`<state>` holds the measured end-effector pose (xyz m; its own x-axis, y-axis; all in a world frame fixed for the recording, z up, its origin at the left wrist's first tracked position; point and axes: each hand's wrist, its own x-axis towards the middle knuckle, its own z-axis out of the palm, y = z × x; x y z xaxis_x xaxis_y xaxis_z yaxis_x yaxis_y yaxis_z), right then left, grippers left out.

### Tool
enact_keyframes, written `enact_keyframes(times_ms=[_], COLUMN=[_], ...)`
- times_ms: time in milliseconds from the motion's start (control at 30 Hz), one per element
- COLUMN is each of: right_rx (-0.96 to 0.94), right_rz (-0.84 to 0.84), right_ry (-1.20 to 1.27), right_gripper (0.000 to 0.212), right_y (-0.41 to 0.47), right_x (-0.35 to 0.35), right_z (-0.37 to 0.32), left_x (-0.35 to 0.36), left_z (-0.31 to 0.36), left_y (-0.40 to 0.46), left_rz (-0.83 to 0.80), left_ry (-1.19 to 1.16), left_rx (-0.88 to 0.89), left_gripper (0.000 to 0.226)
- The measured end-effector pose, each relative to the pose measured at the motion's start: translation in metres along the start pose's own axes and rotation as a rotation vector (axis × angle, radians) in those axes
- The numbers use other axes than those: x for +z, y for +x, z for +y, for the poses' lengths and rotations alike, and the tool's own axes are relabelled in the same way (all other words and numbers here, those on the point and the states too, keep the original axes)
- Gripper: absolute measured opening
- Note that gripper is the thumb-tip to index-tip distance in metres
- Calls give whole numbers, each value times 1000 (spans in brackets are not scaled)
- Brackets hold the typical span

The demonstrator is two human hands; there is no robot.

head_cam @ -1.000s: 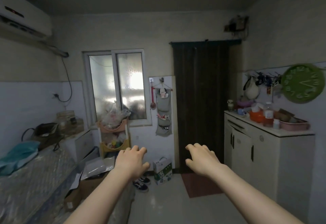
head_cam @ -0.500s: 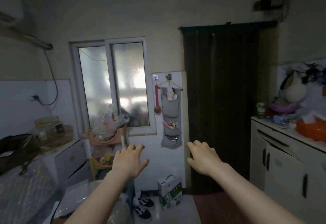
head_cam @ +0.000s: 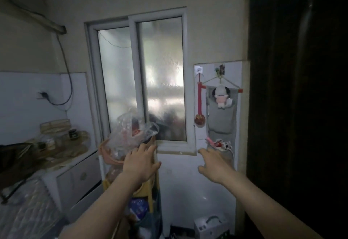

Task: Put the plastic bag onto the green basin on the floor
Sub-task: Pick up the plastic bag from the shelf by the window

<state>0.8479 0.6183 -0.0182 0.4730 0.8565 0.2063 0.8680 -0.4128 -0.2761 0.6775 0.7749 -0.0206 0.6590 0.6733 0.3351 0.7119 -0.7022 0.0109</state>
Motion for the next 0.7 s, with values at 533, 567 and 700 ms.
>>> enact_keyframes(times_ms=[533, 567, 700], right_rx=[-379, -412, -548], right_rz=[-67, -74, -64], right_ry=[134, 145, 156], right_gripper=[54, 54, 60], right_y=[463, 490, 579], right_x=[119, 125, 144], right_z=[-3, -9, -43], left_x=[144, 149, 169], left_z=[-158, -168, -199], left_y=[359, 376, 424], left_rz=[53, 51, 73], left_ry=[-3, -6, -74], left_rx=[-423, -460, -590], left_gripper=[145, 149, 152])
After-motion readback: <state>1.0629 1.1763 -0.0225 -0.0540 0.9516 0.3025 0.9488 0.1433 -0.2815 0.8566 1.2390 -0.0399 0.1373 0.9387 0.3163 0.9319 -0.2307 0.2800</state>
